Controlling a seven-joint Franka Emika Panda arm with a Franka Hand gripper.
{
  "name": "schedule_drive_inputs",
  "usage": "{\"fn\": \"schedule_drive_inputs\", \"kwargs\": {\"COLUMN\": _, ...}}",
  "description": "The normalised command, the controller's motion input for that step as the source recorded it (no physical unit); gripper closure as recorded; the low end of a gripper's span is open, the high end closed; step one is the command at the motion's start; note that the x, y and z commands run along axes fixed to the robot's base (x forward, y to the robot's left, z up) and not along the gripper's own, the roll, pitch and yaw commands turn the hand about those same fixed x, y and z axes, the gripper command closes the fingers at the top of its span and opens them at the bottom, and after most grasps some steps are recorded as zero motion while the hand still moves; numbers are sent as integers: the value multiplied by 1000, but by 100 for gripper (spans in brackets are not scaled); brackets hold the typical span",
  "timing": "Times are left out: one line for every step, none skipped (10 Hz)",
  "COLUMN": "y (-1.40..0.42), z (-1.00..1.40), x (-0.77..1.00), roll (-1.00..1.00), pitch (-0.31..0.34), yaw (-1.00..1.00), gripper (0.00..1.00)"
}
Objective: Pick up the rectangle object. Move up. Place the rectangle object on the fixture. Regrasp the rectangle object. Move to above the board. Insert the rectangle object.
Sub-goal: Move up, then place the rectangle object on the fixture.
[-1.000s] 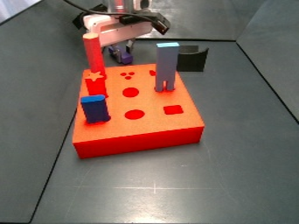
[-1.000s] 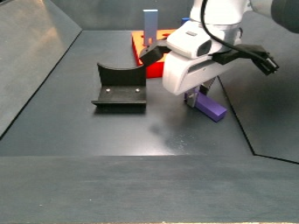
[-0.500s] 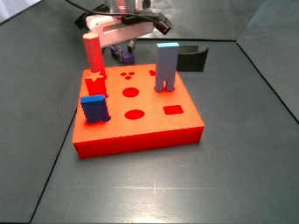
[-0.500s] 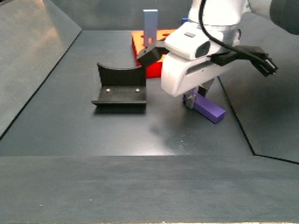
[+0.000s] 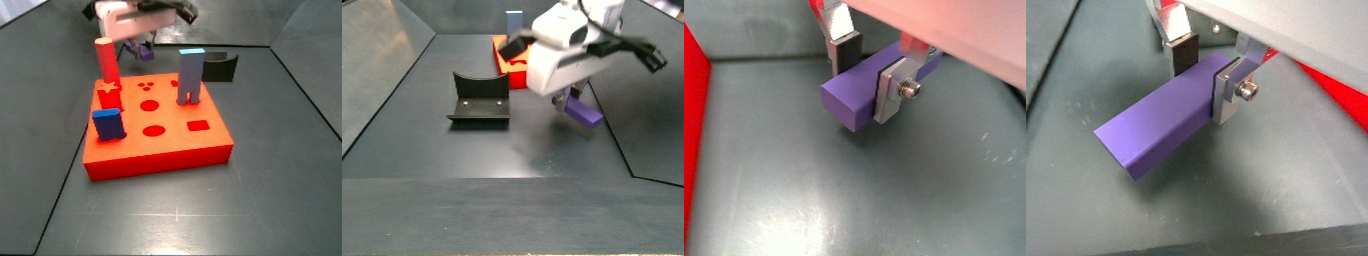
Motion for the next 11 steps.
{"fn": "schedule_drive_inputs", "kwargs": {"y": 3, "z": 249, "x": -25, "roll": 22, "pitch": 55, "yaw": -18, "gripper": 100}}
{"fn": "schedule_drive_inputs", "kwargs": {"y": 0, "z": 1000, "x": 0, "roll": 0, "pitch": 0, "yaw": 0, "gripper": 100}}
{"fn": "schedule_drive_inputs", "kwargs": {"y": 1, "z": 1000, "x": 3, "roll": 6, "pitch": -3, "yaw": -1, "gripper": 100}}
{"fn": "schedule_drive_inputs", "kwargs": {"y": 2, "z": 1000, "x": -10, "roll": 11, "pitch": 14, "yaw": -5, "gripper": 100}}
{"fn": "schedule_drive_inputs", "kwargs": {"y": 3, "z": 1000, "x": -16, "roll": 18, "pitch": 18, "yaw": -8, "gripper": 100}}
{"fn": "schedule_drive_inputs", "kwargs": {"y": 5, "z": 1000, "x": -21, "roll": 25, "pitch": 22, "yaw": -12, "gripper": 100}}
{"fn": "schedule_drive_inputs", "kwargs": {"y": 7, "z": 1000, "x": -26, "roll": 32, "pitch": 25, "yaw": -14, "gripper": 100}}
{"fn": "schedule_drive_inputs", "kwargs": {"y": 9, "z": 1000, "x": -31, "roll": 38, "pitch": 27, "yaw": -15, "gripper": 100}}
{"fn": "schedule_drive_inputs", "kwargs": {"y": 11, "z": 1000, "x": -35, "roll": 44, "pitch": 33, "yaw": -16, "gripper": 100}}
{"fn": "schedule_drive_inputs", "kwargs": {"y": 15, "z": 820, "x": -31, "roll": 52, "pitch": 41, "yaw": -16, "gripper": 100}}
{"fn": "schedule_drive_inputs", "kwargs": {"y": 16, "z": 657, "x": -23, "roll": 57, "pitch": 48, "yaw": -16, "gripper": 100}}
